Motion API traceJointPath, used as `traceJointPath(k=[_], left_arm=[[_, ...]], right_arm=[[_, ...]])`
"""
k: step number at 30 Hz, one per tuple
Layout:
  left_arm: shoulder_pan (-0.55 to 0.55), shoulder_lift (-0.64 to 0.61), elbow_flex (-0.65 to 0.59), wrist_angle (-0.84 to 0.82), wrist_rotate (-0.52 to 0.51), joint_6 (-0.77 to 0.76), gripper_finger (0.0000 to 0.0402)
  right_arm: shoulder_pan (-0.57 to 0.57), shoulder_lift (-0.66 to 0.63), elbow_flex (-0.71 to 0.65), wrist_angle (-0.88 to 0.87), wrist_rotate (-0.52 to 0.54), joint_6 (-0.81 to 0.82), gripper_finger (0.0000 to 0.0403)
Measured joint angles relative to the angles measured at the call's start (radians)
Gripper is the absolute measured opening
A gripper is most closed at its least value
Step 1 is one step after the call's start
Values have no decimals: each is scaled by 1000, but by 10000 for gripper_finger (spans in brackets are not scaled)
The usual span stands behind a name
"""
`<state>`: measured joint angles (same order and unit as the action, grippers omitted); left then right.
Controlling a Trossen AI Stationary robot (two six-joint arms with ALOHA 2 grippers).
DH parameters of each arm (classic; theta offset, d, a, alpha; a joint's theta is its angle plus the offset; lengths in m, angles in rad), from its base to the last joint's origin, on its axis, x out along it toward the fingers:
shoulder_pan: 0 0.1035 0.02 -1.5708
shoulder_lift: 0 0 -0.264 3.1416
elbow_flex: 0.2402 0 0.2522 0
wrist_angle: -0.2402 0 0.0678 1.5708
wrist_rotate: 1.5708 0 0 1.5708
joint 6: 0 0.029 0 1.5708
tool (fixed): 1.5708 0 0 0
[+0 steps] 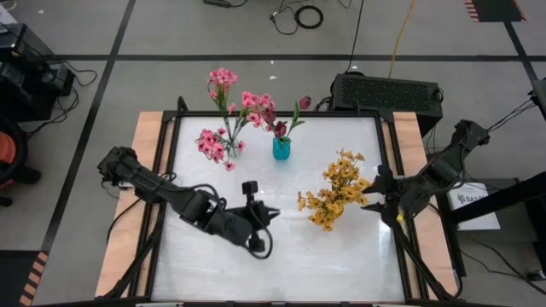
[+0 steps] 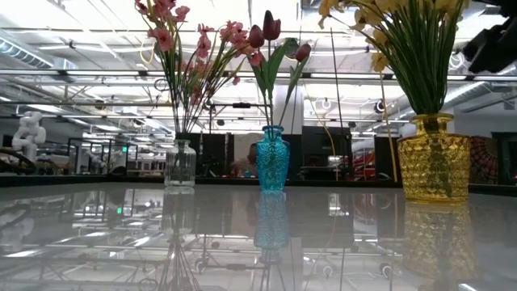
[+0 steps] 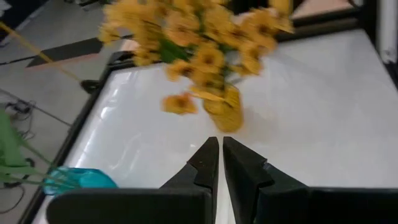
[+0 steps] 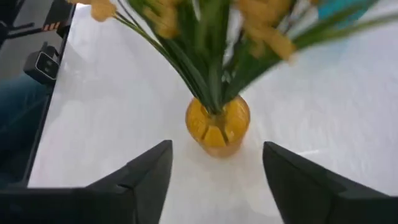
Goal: Sort flowers into vase by color
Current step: Adjust the yellow vase
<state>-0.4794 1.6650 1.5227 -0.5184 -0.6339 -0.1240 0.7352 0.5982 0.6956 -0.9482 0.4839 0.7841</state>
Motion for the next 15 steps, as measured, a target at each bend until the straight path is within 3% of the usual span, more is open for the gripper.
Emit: traceJointPath(k=[5, 13, 15], left_arm=[[3, -1, 0, -6, -6, -1, 31], [14, -14, -72, 22, -51, 8, 31], [32, -16, -99, 43, -51, 7, 31]], right_arm=[[60, -107, 0, -30, 8, -2, 176], [135, -184, 0, 138, 87, -283, 25], [146, -185, -1, 140, 123, -315, 8]])
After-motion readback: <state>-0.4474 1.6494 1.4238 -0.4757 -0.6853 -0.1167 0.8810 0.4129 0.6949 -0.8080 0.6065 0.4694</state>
